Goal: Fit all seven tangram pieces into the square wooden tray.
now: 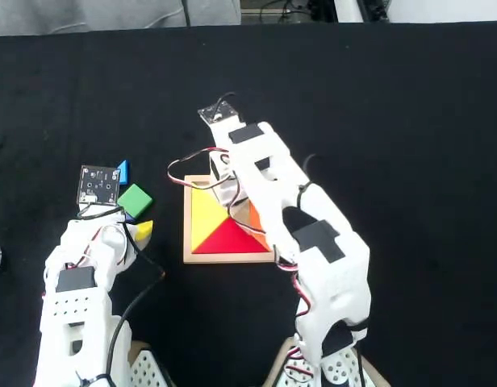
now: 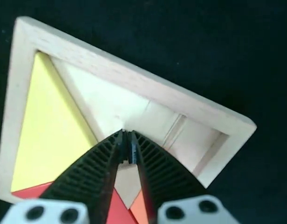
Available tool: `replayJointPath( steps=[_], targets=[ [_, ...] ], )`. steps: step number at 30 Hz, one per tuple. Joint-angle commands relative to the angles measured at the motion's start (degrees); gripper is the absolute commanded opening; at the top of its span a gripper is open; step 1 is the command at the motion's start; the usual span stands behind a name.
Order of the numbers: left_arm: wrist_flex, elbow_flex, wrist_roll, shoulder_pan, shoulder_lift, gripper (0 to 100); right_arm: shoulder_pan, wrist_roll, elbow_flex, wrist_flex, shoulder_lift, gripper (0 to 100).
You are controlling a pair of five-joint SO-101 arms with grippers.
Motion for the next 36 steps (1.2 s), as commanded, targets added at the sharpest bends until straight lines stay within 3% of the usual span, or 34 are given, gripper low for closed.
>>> replayJointPath(
  steps=[1, 7, 20, 26, 31, 36],
  targets=[
    [-1.1, -0.4, 0.4, 0.0, -0.7, 33, -3.3, 0.3, -2.2, -0.1, -0.7, 1.1],
    [-1.1, -0.4, 0.4, 0.0, -0.7, 33, -5.3, 0.3, -2.4, 1.1, -1.1, 1.1],
    [-2.4, -0.7, 0.8, -0.3, -0.8, 33, 2.8, 0.3, 0.9, 3.1, -13.3, 1.1],
    [-4.9, -1.4, 0.8, -4.2, -0.8, 33, 10.4, -1.9, 11.8, -6.6, -23.4, 1.1],
    [7.3, -12.4, -0.7, -3.6, 1.4, 33, 18.2, -5.3, 22.2, -20.5, -25.7, 1.1],
    [23.6, -29.9, -17.2, 5.2, 10.8, 33, 20.0, -5.4, 23.3, -21.6, -26.1, 1.1]
  ],
)
